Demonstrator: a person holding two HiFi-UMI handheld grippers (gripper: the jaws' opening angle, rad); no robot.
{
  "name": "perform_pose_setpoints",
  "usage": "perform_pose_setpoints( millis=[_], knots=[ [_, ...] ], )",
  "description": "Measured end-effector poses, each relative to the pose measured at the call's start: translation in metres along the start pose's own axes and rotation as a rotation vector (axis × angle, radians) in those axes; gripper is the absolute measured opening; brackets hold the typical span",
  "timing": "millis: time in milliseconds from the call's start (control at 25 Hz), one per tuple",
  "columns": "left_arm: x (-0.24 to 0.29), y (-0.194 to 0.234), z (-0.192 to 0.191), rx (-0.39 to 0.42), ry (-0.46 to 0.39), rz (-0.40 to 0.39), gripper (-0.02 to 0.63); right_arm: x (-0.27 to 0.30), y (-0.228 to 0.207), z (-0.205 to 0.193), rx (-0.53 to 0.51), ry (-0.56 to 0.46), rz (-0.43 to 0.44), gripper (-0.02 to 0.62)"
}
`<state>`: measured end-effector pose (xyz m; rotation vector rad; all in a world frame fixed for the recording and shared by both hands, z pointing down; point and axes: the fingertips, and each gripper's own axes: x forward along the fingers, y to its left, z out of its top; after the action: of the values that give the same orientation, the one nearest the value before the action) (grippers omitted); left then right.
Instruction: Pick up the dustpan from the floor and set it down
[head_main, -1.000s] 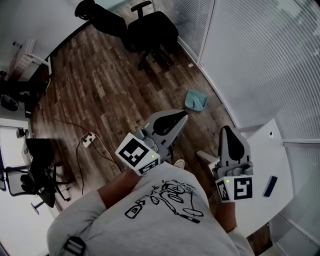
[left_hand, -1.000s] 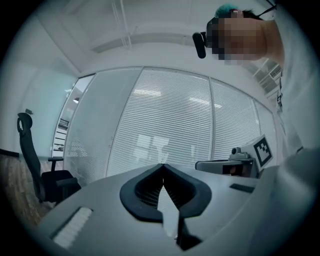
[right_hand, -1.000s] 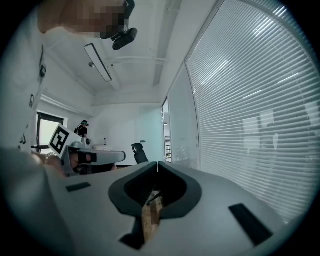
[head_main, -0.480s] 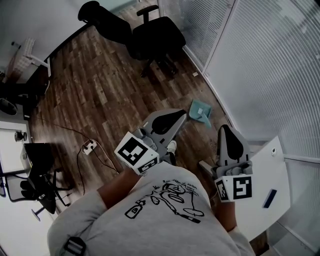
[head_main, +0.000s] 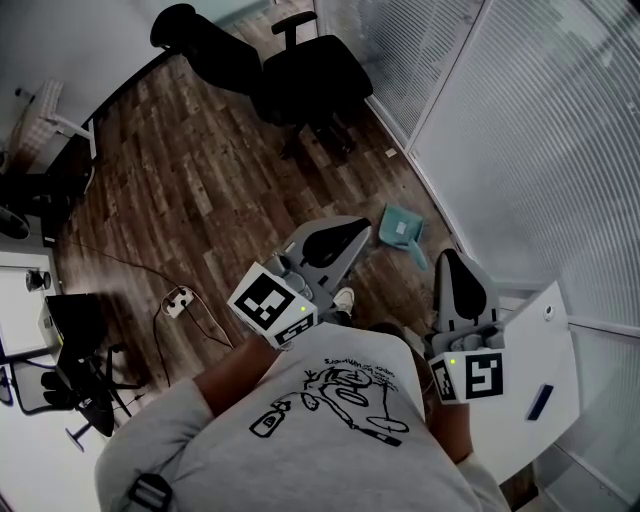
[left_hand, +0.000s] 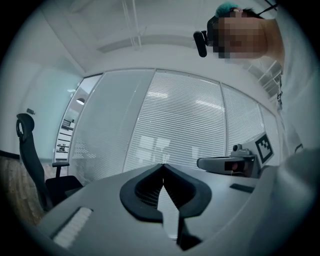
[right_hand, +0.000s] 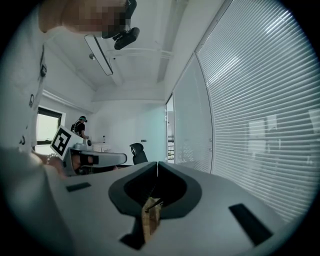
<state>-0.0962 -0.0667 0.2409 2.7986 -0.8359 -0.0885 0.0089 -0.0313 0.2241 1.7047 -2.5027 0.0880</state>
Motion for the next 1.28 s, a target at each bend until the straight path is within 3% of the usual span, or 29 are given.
perform_pose_setpoints(
  millis=[440,800,1280],
  knots=[
    [0.041,-0.006,-0.005,-0.02,0.01,-0.014,0.002,0.004,-0.037,0.002,-0.017,0.007,-0.006,0.006],
    [0.085,-0.041,-0.009,-0.027,0.02,-0.069,0.002,-0.018,-0.077,-0.001,-0.015,0.019,-0.034,0.006],
    [0.102,-0.053,-0.018,-0.024,0.042,-0.064,0.002,-0.025,-0.099,-0.019,0.005,0.044,-0.027,0.006]
  ],
)
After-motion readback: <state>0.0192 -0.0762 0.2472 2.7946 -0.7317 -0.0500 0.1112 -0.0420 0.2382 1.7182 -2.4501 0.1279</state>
